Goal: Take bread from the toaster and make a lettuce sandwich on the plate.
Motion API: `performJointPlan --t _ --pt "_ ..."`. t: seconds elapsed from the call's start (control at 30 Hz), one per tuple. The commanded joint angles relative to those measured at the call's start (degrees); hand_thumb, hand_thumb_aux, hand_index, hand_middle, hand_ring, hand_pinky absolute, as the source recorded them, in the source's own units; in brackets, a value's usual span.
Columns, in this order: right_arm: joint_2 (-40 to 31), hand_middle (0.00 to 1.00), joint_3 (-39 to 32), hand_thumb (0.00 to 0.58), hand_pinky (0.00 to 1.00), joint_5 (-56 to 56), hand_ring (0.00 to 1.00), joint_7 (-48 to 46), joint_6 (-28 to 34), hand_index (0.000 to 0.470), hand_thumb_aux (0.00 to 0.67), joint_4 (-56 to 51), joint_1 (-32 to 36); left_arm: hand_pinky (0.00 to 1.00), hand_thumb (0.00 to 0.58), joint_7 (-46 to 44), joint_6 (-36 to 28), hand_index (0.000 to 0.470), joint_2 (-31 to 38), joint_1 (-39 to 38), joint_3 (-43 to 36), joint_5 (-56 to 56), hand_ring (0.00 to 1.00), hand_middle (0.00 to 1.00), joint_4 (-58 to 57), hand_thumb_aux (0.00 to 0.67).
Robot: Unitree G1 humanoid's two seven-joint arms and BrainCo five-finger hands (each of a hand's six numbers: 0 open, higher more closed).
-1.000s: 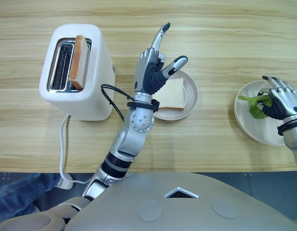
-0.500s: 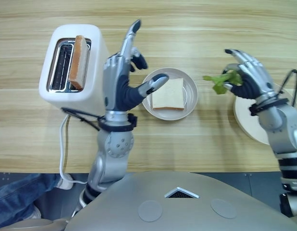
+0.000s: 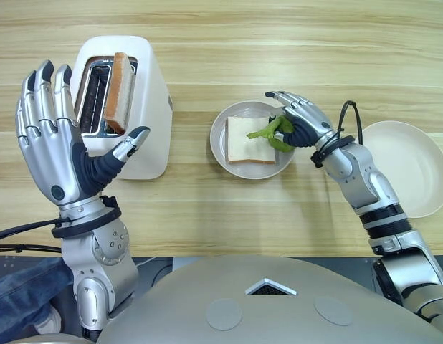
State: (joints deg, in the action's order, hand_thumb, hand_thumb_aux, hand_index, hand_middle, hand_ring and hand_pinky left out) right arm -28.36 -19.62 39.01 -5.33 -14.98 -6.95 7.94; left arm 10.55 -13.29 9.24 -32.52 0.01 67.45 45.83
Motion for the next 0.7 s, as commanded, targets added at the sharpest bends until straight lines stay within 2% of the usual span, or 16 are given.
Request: performJointPlan --t 0.03,0.17,0.23,0.27,0.3,0.33,0.37,0.4,0.43,0.47,0.7 --pt "2.3 0.00 -1.3 0.580 0.00 0.7 0.00 1.1 0.2 0.470 0.670 -1.2 1.6 0.00 0.000 -1.0 -0.2 0.000 0.7 2.9 1.9 -1.4 0.00 0.00 -6.8 0.000" --pt "4.2 0.00 -2.9 0.580 0.00 1.3 0.00 1.8 -0.1 0.470 0.670 -2.3 2.2 0.00 0.005 -1.0 -0.4 0.002 1.0 6.3 3.5 -2.6 0.00 0.00 -11.1 0.003" --pt "4.8 0.00 -3.6 0.580 0.00 1.5 0.00 2.2 -0.4 0.470 0.670 -3.1 2.4 0.00 0.175 -0.6 -0.5 0.077 0.8 7.4 3.9 -2.9 0.00 0.00 -11.5 0.110" --pt "4.9 0.00 -4.0 0.580 0.00 1.7 0.00 2.3 -0.6 0.470 0.670 -3.4 2.4 0.00 0.234 -0.2 -0.5 0.107 0.5 7.9 4.1 -3.3 0.00 0.00 -11.4 0.152" --pt "5.0 0.00 -4.5 0.580 0.00 1.8 0.00 2.3 -0.8 0.470 0.670 -3.7 2.2 0.00 0.454 0.3 -0.4 0.251 0.2 8.4 4.3 -3.5 0.00 0.00 -11.2 0.357" --pt "5.0 0.00 -4.9 0.580 0.00 2.0 0.00 2.1 -1.0 0.470 0.670 -3.7 2.0 0.00 0.526 0.7 -0.4 0.326 0.0 8.9 4.4 -3.7 0.00 0.00 -10.9 0.465" --pt "5.0 0.00 -5.1 0.578 0.00 1.8 0.00 1.9 -1.1 0.441 0.628 -3.6 1.7 0.00 0.580 0.9 -0.1 0.470 -0.1 9.2 4.2 -4.1 0.00 0.00 -10.9 0.670" --pt "5.0 0.00 -5.2 0.562 0.00 1.8 0.00 1.7 -1.1 0.387 0.552 -3.3 1.5 0.00 0.580 1.1 0.2 0.470 -0.2 9.5 4.0 -4.4 0.00 0.00 -11.0 0.670" --pt "4.8 0.00 -5.2 0.458 0.00 2.0 0.00 1.7 -1.1 0.254 0.363 -2.9 1.3 0.00 0.580 1.2 0.5 0.470 -0.4 9.6 3.8 -4.7 0.00 0.00 -11.1 0.670" --pt "4.6 0.00 -5.2 0.000 0.00 2.1 0.00 1.6 -1.1 0.000 0.000 -2.4 1.3 0.00 0.580 1.5 0.8 0.470 -0.6 9.7 3.4 -4.9 0.00 0.00 -11.0 0.670" --pt "1.8 0.00 -2.7 0.000 0.00 2.9 0.00 1.8 -0.2 0.000 0.000 -0.2 1.7 0.00 0.580 4.1 3.9 0.470 -1.7 10.4 2.4 -6.7 0.00 0.00 -9.7 0.670"
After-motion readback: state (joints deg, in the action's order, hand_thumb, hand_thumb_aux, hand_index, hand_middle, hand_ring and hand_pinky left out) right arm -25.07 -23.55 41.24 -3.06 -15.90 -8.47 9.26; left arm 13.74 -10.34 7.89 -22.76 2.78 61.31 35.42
